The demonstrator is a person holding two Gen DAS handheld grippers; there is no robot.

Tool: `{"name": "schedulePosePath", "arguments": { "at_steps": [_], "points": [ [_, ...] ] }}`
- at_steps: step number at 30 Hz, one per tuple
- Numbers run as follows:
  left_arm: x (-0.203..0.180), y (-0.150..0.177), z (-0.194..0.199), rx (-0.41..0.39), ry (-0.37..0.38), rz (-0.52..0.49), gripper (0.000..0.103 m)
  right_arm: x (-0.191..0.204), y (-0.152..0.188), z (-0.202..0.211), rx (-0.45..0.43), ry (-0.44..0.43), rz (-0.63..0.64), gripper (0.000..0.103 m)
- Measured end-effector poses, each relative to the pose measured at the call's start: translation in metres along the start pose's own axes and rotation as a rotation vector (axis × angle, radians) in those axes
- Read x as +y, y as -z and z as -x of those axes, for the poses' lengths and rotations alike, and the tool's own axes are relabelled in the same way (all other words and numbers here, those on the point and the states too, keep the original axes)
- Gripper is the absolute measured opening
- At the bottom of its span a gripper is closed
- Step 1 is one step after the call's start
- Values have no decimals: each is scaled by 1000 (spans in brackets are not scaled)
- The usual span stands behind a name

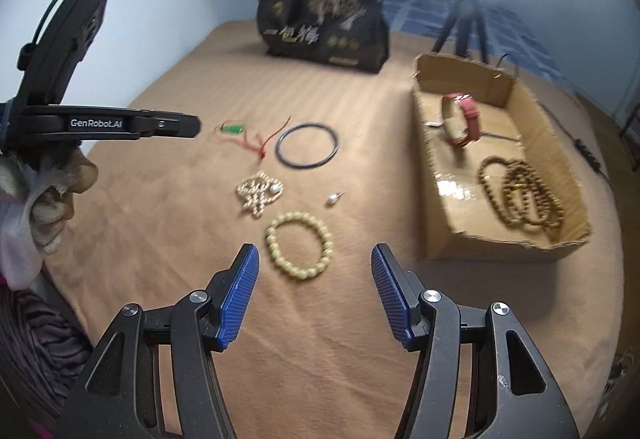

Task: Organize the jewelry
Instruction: 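Move left tool to the pearl necklace while right tool approaches the pale bead bracelet, then close left tool on the pearl necklace while right tool grasps the pale bead bracelet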

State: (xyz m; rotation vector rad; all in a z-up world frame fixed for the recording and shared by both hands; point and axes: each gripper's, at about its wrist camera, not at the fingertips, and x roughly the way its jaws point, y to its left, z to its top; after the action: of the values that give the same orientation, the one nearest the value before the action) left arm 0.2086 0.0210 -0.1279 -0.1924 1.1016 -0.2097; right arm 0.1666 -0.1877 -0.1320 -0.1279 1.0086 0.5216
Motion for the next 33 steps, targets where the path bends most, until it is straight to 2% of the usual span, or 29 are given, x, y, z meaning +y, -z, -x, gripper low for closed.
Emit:
{"name": "schedulePosePath", "arguments": {
  "at_steps": [8, 14, 20, 23, 33],
  "points": [
    [0, 10, -24, 65, 7, -10, 26, -4, 2, -29, 76, 18, -48, 58],
    [-11, 14, -38, 93, 17, -43, 26, -9, 2, -41, 104, 42, -107, 57],
    [-25, 19, -57, 129, 3, -90, 26, -8, 0, -51, 115, 74, -109, 57],
    [-26, 18, -65, 144, -4, -85, 26, -6, 1, -55, 123, 82, -101, 51],
    [-28, 12, -80, 146, -2, -72, 26, -10, 1, -63, 133, 90, -125, 47]
  ]
}}
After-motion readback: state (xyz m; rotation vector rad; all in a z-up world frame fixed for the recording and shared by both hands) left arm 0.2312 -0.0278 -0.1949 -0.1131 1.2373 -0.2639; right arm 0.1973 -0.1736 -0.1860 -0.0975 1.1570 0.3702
